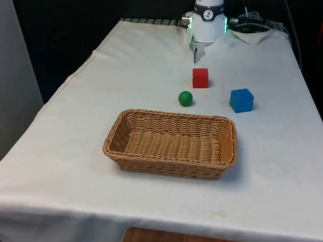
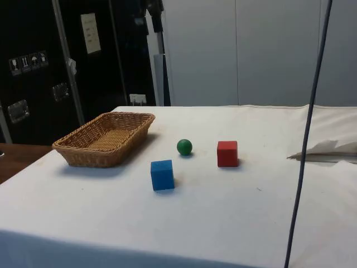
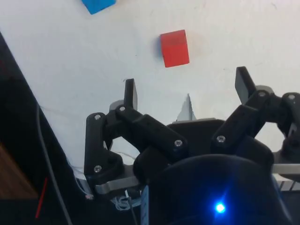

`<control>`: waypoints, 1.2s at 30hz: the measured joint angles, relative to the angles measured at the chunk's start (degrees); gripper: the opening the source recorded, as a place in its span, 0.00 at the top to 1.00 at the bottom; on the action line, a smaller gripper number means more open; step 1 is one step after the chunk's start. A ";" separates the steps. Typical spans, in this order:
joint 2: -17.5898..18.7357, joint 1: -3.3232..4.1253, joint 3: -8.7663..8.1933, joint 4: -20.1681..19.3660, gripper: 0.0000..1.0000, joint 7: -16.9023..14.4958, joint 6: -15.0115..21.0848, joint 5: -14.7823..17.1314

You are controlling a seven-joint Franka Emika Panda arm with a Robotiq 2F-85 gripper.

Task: Place all non-red objects into the basket.

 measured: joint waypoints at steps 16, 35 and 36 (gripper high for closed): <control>-0.52 0.00 -1.49 -6.25 0.00 -4.47 8.42 -0.34; -1.38 0.00 -2.29 -16.10 0.00 -9.51 19.14 -0.34; -1.38 0.00 -2.35 -16.62 0.00 -9.80 19.65 -0.34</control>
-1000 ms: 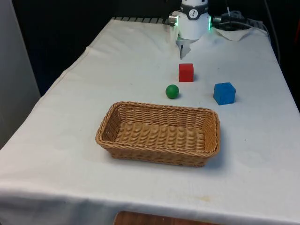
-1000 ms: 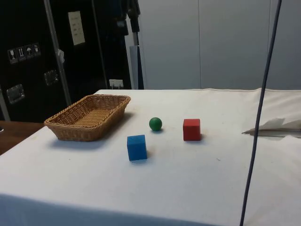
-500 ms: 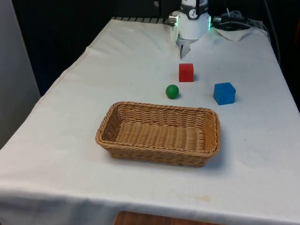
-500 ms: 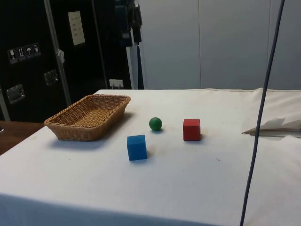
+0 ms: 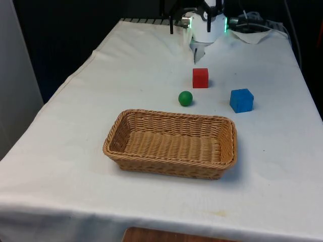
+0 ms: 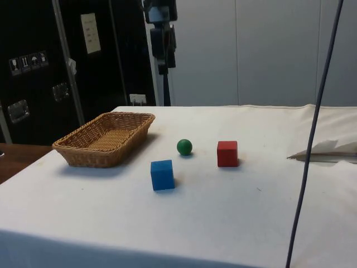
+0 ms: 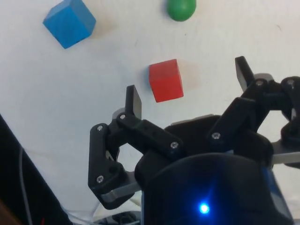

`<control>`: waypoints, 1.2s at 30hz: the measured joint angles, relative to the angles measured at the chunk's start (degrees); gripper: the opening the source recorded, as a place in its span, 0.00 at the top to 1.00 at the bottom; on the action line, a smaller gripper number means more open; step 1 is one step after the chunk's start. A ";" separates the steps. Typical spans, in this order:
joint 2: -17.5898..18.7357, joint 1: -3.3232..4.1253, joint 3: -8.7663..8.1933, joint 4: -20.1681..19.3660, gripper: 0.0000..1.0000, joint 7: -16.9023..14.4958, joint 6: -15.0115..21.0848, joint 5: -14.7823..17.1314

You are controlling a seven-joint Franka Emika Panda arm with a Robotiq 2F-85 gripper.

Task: Place all non-red objects into the basket.

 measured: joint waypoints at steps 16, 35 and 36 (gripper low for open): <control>1.15 0.00 -0.57 -6.53 0.00 -3.61 9.17 0.06; 8.14 0.06 -0.40 -10.71 0.00 -5.90 21.26 0.57; 8.65 0.06 -0.40 -10.77 0.00 -5.90 21.89 0.57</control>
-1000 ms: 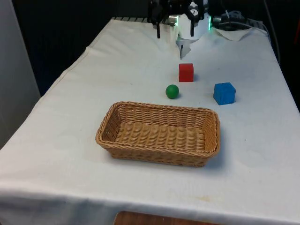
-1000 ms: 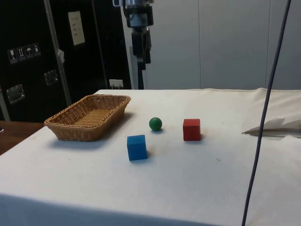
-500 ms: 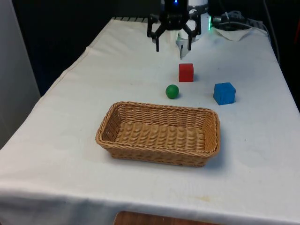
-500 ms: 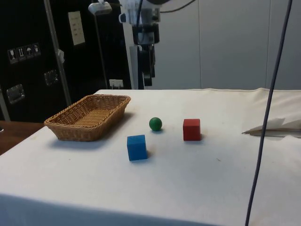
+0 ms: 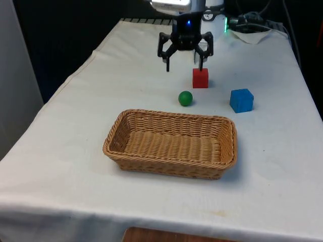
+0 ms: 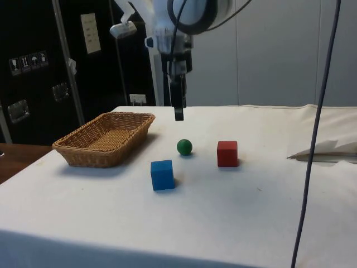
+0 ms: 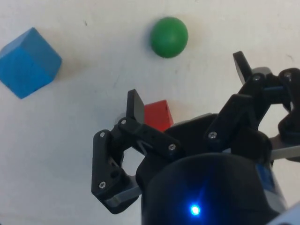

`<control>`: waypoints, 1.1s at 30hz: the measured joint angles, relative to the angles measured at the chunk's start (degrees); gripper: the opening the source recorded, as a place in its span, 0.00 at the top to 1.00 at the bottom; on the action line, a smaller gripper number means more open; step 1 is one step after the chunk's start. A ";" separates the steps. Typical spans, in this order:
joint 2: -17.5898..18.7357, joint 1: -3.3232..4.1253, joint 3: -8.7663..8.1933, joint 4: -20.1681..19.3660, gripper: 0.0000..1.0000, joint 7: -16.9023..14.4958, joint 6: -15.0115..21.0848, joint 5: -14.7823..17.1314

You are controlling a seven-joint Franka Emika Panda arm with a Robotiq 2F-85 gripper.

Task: Place all non-red objects into the basket.

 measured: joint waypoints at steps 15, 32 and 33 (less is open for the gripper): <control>7.05 0.00 0.69 -0.52 0.00 0.00 7.68 0.92; 14.55 0.00 1.49 -0.57 0.00 0.11 16.44 2.52; 14.73 0.00 1.49 -0.52 0.00 0.11 16.67 2.52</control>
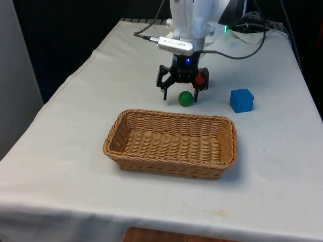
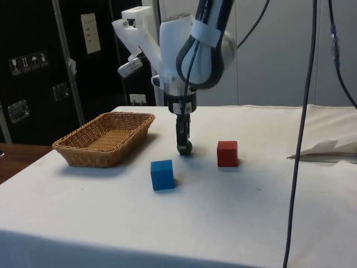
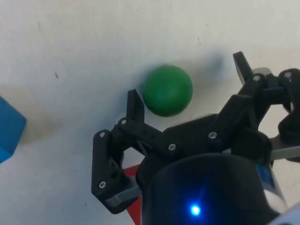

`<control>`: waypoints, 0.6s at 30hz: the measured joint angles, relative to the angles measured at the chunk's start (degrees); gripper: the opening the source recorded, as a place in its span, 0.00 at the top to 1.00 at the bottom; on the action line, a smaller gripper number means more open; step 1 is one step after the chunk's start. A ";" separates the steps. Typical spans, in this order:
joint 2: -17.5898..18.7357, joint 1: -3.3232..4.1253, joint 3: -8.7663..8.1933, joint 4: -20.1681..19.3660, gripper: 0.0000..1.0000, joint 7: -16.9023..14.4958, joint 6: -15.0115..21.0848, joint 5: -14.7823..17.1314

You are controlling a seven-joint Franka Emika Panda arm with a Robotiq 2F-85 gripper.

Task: Place all non-red objects into the basket.

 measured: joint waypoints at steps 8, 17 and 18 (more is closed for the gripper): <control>-0.29 0.00 -0.06 0.11 0.65 0.00 -0.17 0.00; -0.40 0.00 -0.06 0.11 1.00 0.00 -0.29 0.00; -0.40 0.00 -0.06 0.11 1.00 0.00 -0.34 0.00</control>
